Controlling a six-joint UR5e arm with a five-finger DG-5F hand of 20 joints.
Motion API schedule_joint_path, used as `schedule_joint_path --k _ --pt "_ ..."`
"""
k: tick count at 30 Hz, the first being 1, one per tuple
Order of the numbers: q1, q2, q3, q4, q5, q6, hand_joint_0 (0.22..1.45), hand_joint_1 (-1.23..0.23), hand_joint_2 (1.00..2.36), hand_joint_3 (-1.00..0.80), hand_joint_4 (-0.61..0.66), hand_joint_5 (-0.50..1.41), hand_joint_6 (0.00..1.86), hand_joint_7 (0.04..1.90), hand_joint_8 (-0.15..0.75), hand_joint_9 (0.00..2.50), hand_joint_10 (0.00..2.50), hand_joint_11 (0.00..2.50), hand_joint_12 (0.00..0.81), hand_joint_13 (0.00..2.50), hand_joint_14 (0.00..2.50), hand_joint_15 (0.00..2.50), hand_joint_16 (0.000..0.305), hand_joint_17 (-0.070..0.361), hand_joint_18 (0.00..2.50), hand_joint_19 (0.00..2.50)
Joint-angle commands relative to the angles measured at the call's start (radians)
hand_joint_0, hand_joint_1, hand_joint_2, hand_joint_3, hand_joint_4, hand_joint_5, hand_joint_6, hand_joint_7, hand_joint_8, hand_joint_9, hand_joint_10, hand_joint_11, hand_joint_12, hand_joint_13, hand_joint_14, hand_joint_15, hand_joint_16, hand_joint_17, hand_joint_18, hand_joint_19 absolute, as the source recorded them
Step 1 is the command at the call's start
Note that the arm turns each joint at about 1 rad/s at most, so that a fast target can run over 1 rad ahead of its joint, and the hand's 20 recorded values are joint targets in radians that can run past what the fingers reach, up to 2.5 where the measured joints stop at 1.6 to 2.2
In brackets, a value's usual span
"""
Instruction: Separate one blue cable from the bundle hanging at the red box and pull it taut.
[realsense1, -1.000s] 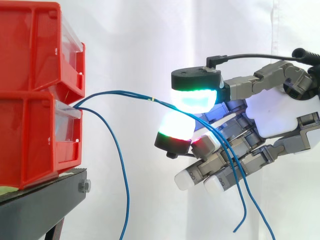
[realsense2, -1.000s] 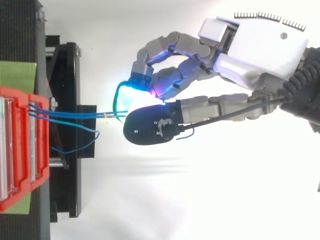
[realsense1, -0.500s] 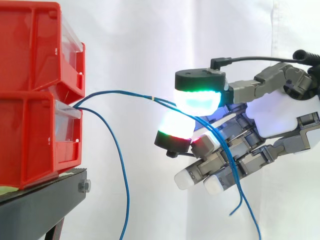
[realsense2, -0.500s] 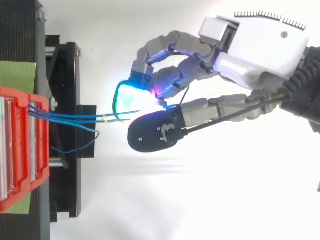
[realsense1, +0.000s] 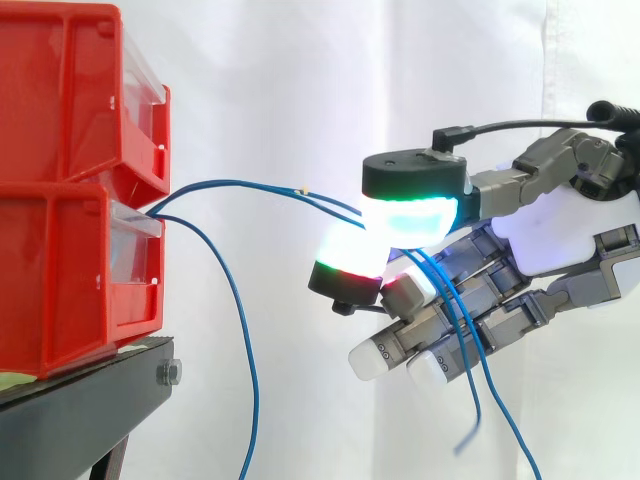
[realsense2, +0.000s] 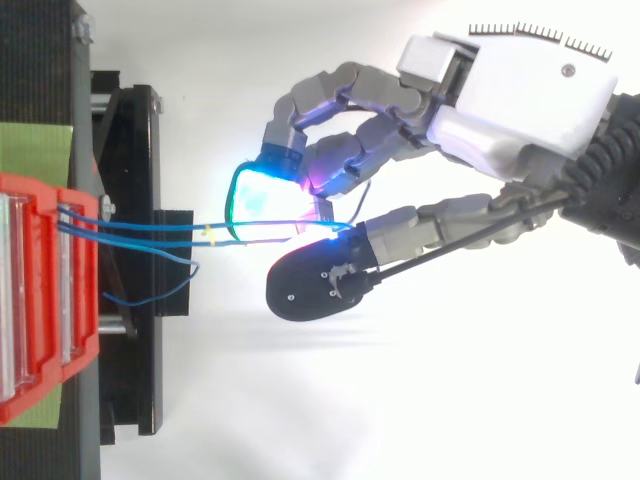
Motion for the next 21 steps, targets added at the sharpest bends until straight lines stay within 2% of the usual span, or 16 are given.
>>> schedule_joint_path --k 1,7,12,16,21 --pt "0.001 0.0 0.0 0.0 0.0 -0.001 0.74 -0.91 1.0 -0.5 0.09 -0.25 0.87 0.95 0.263 0.83 0.02 1.28 0.258 0.56 0.01 0.36 0.037 0.082 0.59 0.43" --pt "-0.002 0.0 0.0 -0.002 0.0 0.005 0.65 -0.93 1.0 -0.5 0.1 -0.25 0.86 0.95 0.263 0.82 0.02 1.28 0.264 0.56 0.01 0.37 0.038 0.084 0.58 0.45" --pt "-0.003 0.0 0.0 -0.009 -0.005 0.019 0.57 -0.84 1.0 -0.5 0.13 -0.25 0.86 0.93 0.281 0.84 0.02 1.28 0.273 0.56 0.01 0.37 0.039 0.087 0.58 0.47" --pt "-0.003 0.0 0.0 -0.02 -0.006 0.03 0.65 -0.75 1.0 -0.5 0.12 -0.24 0.86 0.94 0.277 0.86 0.02 1.27 0.268 0.56 0.01 0.36 0.038 0.085 0.59 0.48" --pt "-0.003 0.0 0.0 -0.023 -0.006 0.033 0.75 -0.75 1.0 -0.47 0.09 -0.24 0.87 0.93 0.273 0.86 0.02 1.28 0.267 0.56 0.01 0.35 0.038 0.086 0.59 0.48"
